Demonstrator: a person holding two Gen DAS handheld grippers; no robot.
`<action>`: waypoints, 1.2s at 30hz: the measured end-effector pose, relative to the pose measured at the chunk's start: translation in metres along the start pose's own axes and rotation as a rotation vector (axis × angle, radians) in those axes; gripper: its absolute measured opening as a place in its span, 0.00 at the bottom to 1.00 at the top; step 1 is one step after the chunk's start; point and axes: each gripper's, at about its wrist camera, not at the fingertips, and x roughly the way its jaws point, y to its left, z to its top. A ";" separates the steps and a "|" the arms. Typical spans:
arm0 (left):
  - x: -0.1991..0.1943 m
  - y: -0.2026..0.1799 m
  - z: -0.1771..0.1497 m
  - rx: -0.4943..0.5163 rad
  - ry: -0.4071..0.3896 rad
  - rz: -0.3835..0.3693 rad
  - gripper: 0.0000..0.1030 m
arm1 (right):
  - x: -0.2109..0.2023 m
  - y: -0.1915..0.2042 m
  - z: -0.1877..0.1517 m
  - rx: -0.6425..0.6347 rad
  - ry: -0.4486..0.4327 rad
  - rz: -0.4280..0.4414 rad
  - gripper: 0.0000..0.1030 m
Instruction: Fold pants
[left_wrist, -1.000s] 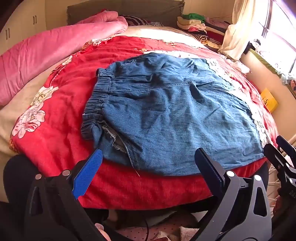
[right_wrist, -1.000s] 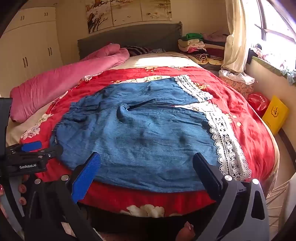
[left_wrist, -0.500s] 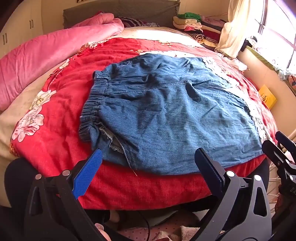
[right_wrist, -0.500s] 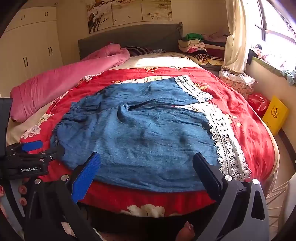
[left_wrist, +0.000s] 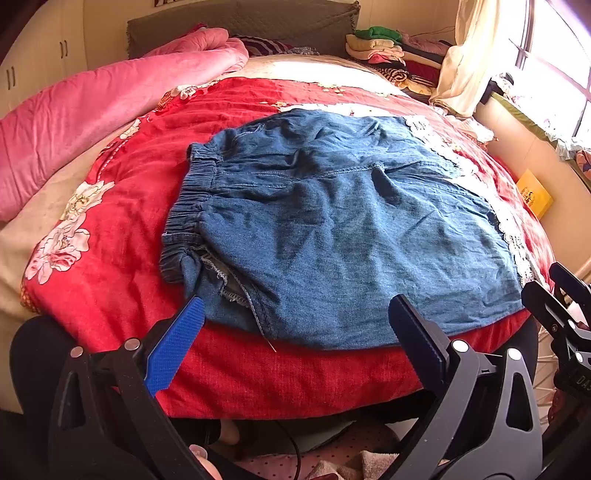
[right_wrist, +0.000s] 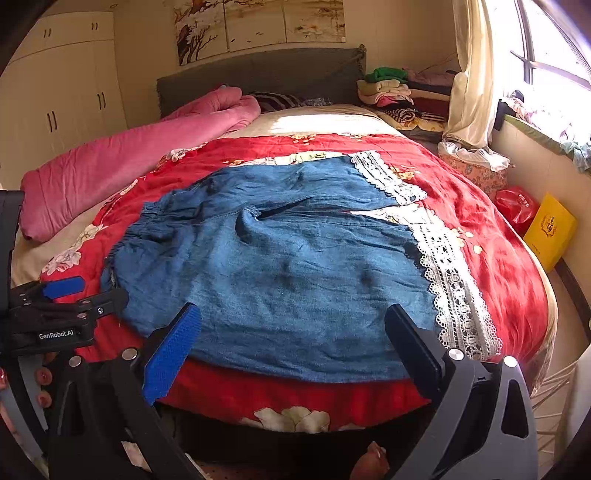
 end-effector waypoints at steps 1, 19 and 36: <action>0.000 0.000 0.000 0.001 -0.001 -0.002 0.91 | 0.000 0.000 0.000 0.000 0.000 0.000 0.96; -0.002 0.004 0.004 -0.001 -0.005 0.000 0.91 | -0.001 0.003 0.000 -0.004 -0.003 -0.003 0.96; -0.002 0.004 0.005 -0.002 -0.006 0.003 0.91 | -0.001 0.003 0.000 -0.003 -0.001 -0.005 0.96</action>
